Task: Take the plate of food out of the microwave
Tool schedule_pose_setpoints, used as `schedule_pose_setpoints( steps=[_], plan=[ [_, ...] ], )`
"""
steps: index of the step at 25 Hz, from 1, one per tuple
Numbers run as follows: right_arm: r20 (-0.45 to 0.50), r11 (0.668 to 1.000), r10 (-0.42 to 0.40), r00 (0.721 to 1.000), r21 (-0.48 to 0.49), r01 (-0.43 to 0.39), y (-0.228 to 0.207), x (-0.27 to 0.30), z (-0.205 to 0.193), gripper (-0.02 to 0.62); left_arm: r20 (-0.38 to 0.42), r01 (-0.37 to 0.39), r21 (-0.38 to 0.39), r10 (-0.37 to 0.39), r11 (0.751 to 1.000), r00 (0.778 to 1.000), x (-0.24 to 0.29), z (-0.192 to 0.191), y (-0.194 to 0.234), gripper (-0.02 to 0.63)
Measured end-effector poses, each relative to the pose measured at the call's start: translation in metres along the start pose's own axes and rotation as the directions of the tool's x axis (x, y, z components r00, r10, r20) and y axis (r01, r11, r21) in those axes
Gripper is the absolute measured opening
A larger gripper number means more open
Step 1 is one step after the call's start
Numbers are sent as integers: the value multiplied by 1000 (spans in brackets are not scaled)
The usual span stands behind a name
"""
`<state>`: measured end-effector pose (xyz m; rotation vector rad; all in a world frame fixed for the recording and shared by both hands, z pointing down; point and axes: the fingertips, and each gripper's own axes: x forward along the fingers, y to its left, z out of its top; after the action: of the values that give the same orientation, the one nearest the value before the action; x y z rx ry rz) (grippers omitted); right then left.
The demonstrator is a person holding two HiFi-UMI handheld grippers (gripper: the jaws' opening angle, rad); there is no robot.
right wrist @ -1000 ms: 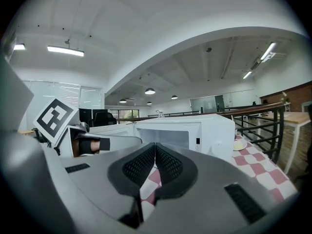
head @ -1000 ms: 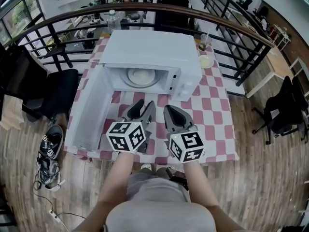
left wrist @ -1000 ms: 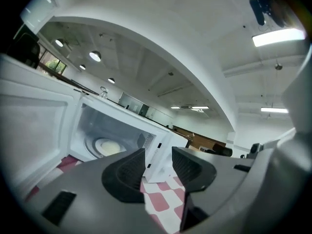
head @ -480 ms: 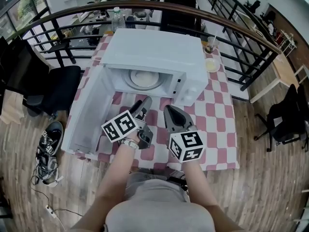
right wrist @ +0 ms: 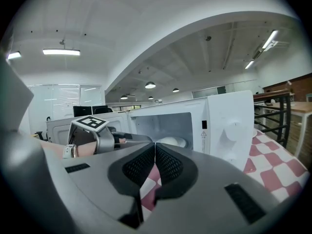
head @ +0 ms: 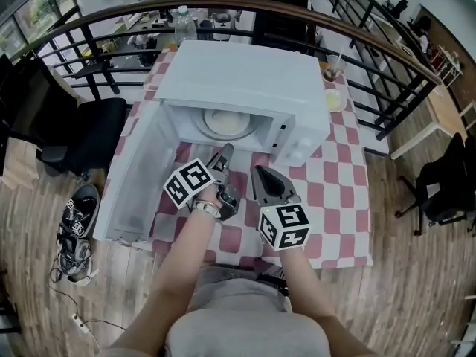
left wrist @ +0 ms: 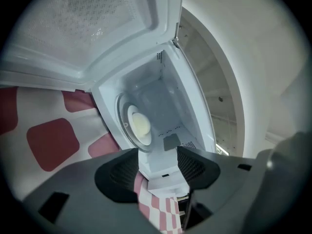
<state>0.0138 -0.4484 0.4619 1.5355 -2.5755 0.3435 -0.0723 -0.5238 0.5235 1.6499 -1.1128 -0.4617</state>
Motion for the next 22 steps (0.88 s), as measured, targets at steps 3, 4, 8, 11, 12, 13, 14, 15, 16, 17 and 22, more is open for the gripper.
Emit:
schedule_pose_setpoints(
  steps=[3, 4, 8, 11, 12, 13, 14, 15, 16, 17, 22],
  plan=[
    [-12, 1000, -4, 1000, 14, 4, -4, 9, -5, 26, -3, -50, -33, 50, 998, 999, 14, 3, 16, 242],
    [-15, 1000, -6, 1000, 18, 6, -5, 12, -6, 26, -4, -68, -45, 68, 997, 998, 18, 5, 21, 241],
    [-26, 999, -20, 999, 42, 21, -13, 21, -8, 26, -8, -136, -83, 136, 987, 991, 31, 9, 36, 242],
    [-31, 998, -29, 999, 57, 31, -18, 26, -8, 26, -15, -181, -102, 180, 978, 984, 40, 8, 45, 242],
    [-34, 998, -31, 999, 58, 33, -20, 29, -8, 26, -15, -196, -109, 196, 974, 981, 43, 9, 48, 241],
    [-37, 998, -32, 999, 59, 34, -21, 31, -9, 26, -14, -210, -118, 210, 970, 978, 46, 10, 52, 242],
    [-41, 998, -34, 999, 60, 36, -22, 32, -10, 26, -12, -224, -129, 224, 966, 975, 49, 11, 55, 242],
    [-45, 997, -35, 998, 62, 38, -23, 34, -10, 26, -11, -236, -138, 237, 962, 971, 51, 12, 58, 242],
    [-50, 997, -36, 998, 64, 39, -24, 36, -11, 26, -9, -249, -146, 250, 957, 968, 54, 13, 60, 242],
    [-55, 997, -37, 998, 65, 40, -25, 38, -12, 26, -7, -263, -153, 265, 953, 964, 56, 14, 63, 242],
    [-70, 996, -33, 997, 75, 38, -28, 46, -15, 26, -2, -332, -181, 338, 926, 941, 64, 18, 74, 244]
  ],
)
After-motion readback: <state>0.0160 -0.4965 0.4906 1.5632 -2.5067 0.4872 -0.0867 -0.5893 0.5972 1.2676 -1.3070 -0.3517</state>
